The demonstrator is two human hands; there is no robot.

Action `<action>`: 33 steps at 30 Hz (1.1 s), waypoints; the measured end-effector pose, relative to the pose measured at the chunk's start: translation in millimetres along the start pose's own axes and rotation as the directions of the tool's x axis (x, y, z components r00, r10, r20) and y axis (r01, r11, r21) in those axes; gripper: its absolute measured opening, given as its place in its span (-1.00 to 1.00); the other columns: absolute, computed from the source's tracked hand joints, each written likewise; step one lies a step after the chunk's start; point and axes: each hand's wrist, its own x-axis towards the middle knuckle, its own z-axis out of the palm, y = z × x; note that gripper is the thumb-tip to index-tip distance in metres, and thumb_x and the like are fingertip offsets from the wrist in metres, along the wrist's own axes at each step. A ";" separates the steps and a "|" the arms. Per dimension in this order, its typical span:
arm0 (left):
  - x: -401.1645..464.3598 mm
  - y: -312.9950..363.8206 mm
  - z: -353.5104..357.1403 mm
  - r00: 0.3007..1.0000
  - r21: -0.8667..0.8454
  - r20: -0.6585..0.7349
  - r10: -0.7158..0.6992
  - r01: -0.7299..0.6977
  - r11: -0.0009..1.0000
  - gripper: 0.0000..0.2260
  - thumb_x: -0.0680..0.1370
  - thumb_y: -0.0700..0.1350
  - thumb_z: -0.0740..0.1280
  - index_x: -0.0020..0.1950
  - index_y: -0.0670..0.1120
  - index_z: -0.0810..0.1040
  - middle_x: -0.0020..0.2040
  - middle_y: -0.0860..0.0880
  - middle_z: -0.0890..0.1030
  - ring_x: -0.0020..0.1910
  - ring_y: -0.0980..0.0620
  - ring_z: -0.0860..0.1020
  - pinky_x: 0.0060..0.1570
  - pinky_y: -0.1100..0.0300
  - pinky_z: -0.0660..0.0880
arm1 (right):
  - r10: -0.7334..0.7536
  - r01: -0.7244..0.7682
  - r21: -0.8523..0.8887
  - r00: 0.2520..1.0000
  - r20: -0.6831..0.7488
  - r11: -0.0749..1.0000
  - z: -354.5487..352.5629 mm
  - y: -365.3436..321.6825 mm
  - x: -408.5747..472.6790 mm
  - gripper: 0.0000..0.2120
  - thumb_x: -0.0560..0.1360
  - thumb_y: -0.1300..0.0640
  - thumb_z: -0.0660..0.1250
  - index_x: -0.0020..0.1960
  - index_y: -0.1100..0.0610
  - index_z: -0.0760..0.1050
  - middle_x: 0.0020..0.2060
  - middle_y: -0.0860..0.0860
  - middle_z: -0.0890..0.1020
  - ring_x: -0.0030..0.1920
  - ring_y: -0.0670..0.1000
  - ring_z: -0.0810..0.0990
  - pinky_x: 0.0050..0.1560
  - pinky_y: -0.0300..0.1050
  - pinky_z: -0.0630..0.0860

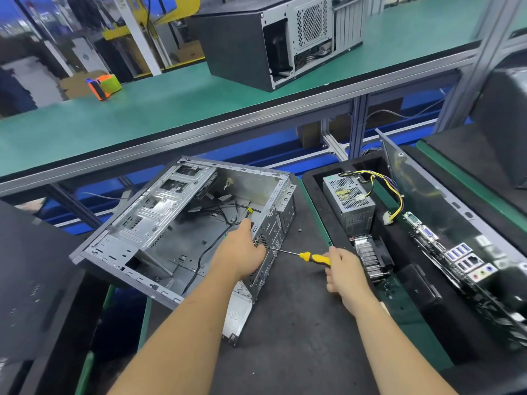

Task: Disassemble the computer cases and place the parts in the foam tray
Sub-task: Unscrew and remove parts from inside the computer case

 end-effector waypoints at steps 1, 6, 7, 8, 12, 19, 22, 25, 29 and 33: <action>0.2 -0.3 0.0 1.000 0.001 0.000 0.001 -0.001 1.000 -0.85 0.54 -0.08 0.25 0.04 -0.06 0.32 -0.16 -0.08 0.57 -0.19 -0.10 0.55 -0.32 0.08 0.40 | -0.188 0.180 -0.170 0.982 -0.031 0.969 0.5 1.3 -0.9 -0.73 0.69 0.07 0.11 -0.06 0.12 0.51 -0.38 -0.05 0.47 -0.37 0.03 0.39 -0.34 -0.16 0.32; 1.0 -0.3 0.4 1.000 0.008 -0.002 0.009 -0.009 1.000 -0.86 0.54 -0.08 0.25 0.01 -0.05 0.29 -0.19 -0.08 0.54 -0.27 -0.06 0.50 -0.36 0.09 0.36 | -0.678 0.657 -0.353 0.731 0.078 0.667 -2.3 8.9 -10.4 -0.82 0.62 0.29 0.22 0.01 0.04 0.49 -0.07 -0.11 0.56 -0.04 -0.19 0.53 -0.07 -0.42 0.38; 0.8 0.1 0.1 1.000 0.006 -0.002 0.008 -0.008 1.000 -0.86 0.55 -0.08 0.25 0.02 -0.05 0.30 -0.18 -0.08 0.55 -0.26 -0.06 0.51 -0.34 0.09 0.39 | -0.650 0.625 -0.318 0.759 0.035 0.713 -1.1 10.6 -11.7 -0.81 0.61 0.29 0.24 0.04 0.01 0.47 -0.07 -0.13 0.56 -0.05 -0.20 0.54 -0.08 -0.43 0.38; 0.4 0.3 -0.3 1.000 0.006 -0.003 0.006 -0.006 1.000 -0.86 0.54 -0.08 0.25 0.03 -0.05 0.31 -0.18 -0.07 0.56 -0.25 -0.05 0.53 -0.32 0.08 0.42 | -0.587 0.562 -0.253 0.809 -0.030 0.788 0.6 10.7 -12.9 -0.82 0.61 0.26 0.26 0.05 -0.03 0.47 -0.10 -0.15 0.58 -0.11 -0.19 0.56 -0.11 -0.43 0.40; -0.8 0.3 -1.0 1.000 0.005 -0.002 0.003 -0.003 1.000 -0.85 0.54 -0.07 0.24 0.04 -0.05 0.32 -0.16 -0.07 0.57 -0.21 -0.07 0.56 -0.24 0.04 0.48 | -0.130 0.155 0.229 0.984 -0.122 0.961 7.9 2.1 -6.9 -0.90 0.61 0.09 0.33 0.02 0.11 0.56 -0.24 0.09 0.57 -0.34 -0.01 0.56 -0.23 -0.08 0.57; -0.2 0.3 -0.8 1.000 0.022 0.002 0.001 -0.001 1.000 -0.85 0.54 -0.06 0.24 0.02 -0.05 0.30 -0.16 -0.09 0.55 -0.21 -0.11 0.54 -0.32 0.08 0.39 | 0.227 -0.229 0.286 0.973 0.040 0.930 1.5 -4.2 1.8 -0.66 0.68 -0.12 0.12 -0.07 0.14 0.36 -0.54 -0.05 0.22 -0.54 -0.06 0.11 -0.53 -0.24 0.11; 0.5 -0.8 -0.2 1.000 0.026 0.000 0.005 -0.005 1.000 -0.85 0.54 -0.07 0.25 0.01 -0.06 0.30 -0.17 -0.08 0.56 -0.24 -0.09 0.53 -0.34 0.09 0.39 | -0.110 0.107 0.087 0.994 0.027 0.990 -0.3 4.0 -3.0 -0.78 0.68 0.05 0.15 -0.10 0.10 0.41 -0.41 -0.02 0.37 -0.47 -0.03 0.26 -0.47 -0.18 0.26; 1.7 -1.3 0.4 1.000 0.029 -0.001 0.013 -0.013 0.999 -0.85 0.55 -0.07 0.25 0.02 -0.06 0.30 -0.18 -0.08 0.55 -0.26 -0.07 0.52 -0.36 0.10 0.36 | -0.469 0.493 -0.319 0.870 0.154 0.810 -13.5 2.3 -9.9 -0.84 0.64 0.14 0.21 -0.09 -0.05 0.43 -0.25 -0.15 0.51 -0.28 -0.11 0.42 -0.28 -0.31 0.35; 0.7 -0.2 -0.4 1.000 0.032 -0.014 0.010 -0.009 0.999 -0.85 0.54 -0.07 0.24 0.02 -0.06 0.30 -0.20 -0.07 0.54 -0.29 -0.04 0.50 -0.38 0.10 0.33 | -0.519 0.520 -0.244 0.851 0.077 0.818 -9.4 -2.2 -13.1 -0.85 0.61 0.17 0.29 -0.02 -0.08 0.48 -0.22 -0.12 0.53 -0.29 -0.14 0.43 -0.26 -0.37 0.38; 0.2 -0.5 -0.6 1.000 0.032 -0.015 0.007 -0.006 0.999 -0.86 0.54 -0.06 0.24 0.01 -0.05 0.30 -0.22 -0.06 0.53 -0.30 -0.02 0.49 -0.39 0.11 0.31 | -0.034 0.024 0.341 0.999 0.023 0.940 5.5 -11.8 -7.4 -0.75 0.65 -0.09 0.22 0.06 0.08 0.51 -0.24 0.14 0.52 -0.35 0.03 0.47 -0.40 -0.09 0.45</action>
